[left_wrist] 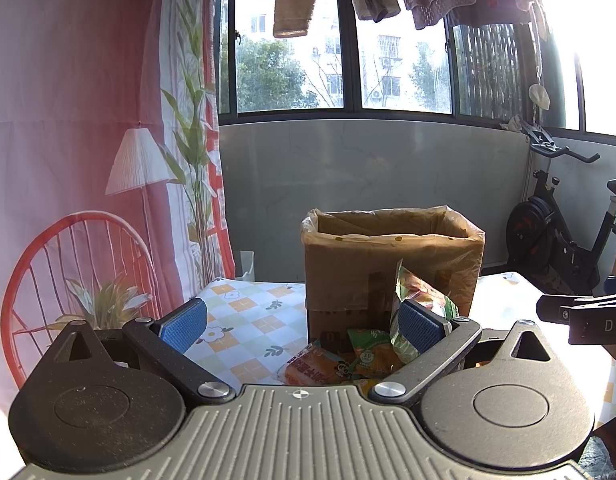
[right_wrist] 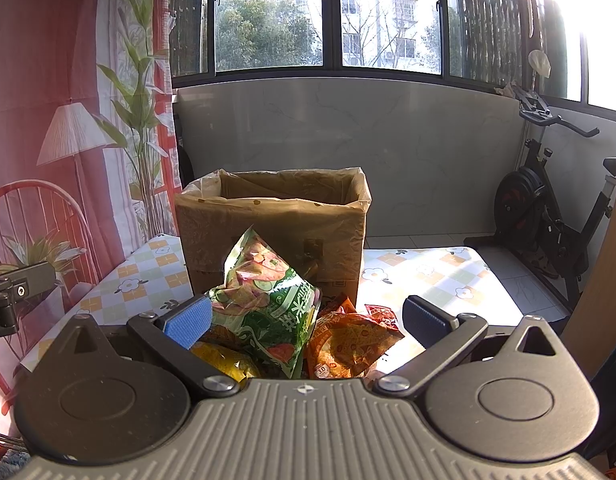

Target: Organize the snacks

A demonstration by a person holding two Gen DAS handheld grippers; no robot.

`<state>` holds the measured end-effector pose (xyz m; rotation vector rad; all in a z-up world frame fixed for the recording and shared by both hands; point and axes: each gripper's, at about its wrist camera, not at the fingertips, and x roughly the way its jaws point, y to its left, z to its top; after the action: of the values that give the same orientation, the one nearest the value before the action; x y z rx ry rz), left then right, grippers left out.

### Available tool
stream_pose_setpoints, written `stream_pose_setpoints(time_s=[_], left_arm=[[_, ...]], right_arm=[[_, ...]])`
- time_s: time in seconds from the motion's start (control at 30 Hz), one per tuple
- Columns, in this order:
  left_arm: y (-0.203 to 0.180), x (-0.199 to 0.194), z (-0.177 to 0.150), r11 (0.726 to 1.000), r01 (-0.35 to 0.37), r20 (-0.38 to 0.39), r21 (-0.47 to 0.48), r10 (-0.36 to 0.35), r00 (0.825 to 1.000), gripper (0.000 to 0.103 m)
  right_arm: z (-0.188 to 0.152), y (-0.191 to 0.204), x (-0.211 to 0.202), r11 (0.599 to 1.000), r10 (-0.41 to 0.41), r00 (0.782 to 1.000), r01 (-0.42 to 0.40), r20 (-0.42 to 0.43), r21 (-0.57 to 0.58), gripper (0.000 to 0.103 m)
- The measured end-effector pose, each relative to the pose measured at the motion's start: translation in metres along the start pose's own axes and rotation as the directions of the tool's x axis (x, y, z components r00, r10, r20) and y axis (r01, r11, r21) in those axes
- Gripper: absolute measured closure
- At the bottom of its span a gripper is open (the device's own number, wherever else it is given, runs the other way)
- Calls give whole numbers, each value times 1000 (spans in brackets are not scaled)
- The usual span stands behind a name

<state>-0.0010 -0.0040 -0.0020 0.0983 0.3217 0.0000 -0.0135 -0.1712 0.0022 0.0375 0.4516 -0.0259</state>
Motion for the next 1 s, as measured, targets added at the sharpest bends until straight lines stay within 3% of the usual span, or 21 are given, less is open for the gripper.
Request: stream_pose_setpoints(time_s=[0.53, 0.67, 0.83, 1.0], left_arm=[[0, 3, 1, 1000, -26, -18, 1, 26, 999, 1], [7, 10, 8, 999, -34, -6, -13, 34, 999, 1], [7, 33, 20, 999, -37, 26, 1, 37, 999, 1], [-1, 62, 26, 1000, -28, 60, -2, 29, 998, 1]], right_arm=[[0, -5, 6, 999, 30, 999, -31, 10, 29, 0], [8, -23, 4, 996, 45, 994, -53, 101, 75, 0], [27, -30, 15, 999, -4, 973, -6, 231, 46, 0], [41, -30, 41, 999, -36, 953, 33, 300, 16, 0]])
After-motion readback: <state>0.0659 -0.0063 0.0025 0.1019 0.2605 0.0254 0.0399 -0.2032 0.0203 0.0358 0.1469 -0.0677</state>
